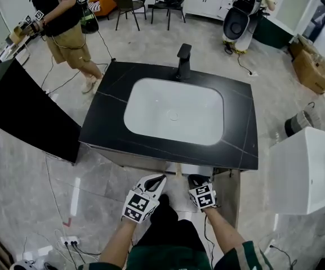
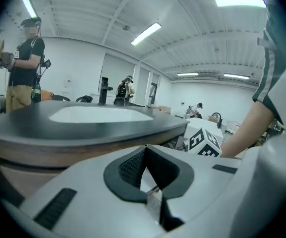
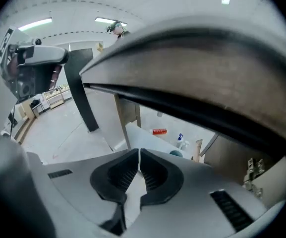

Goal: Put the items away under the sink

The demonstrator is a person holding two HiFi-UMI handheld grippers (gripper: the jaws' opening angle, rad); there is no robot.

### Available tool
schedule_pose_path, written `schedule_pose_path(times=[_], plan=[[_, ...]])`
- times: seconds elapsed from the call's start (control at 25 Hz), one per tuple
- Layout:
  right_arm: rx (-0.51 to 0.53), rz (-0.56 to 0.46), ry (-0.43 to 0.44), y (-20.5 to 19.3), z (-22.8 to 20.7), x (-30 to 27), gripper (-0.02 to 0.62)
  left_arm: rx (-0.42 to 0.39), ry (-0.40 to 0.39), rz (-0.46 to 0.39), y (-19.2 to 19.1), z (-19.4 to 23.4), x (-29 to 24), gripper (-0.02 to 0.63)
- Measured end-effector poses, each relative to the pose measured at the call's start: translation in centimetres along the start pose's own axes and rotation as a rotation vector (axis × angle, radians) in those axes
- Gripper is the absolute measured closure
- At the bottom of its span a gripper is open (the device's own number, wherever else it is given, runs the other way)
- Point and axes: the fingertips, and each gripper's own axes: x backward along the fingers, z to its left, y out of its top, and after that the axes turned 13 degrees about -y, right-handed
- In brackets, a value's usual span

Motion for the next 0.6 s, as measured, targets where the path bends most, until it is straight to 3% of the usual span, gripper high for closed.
schedule_pose_path(times=[0.32,0.6], plan=[[-0.094,-0.032,0.016,6.7,-0.3,12.4,0.549,-0.002,-0.011,-0.003,11.4,-5.3,3.8,0.597],[-0.175,-0.117,-0.042,11.0,-1.9,20.0,0.549,-0.013,0.004,0.003,15.7,-8.9,6.3,0.597]])
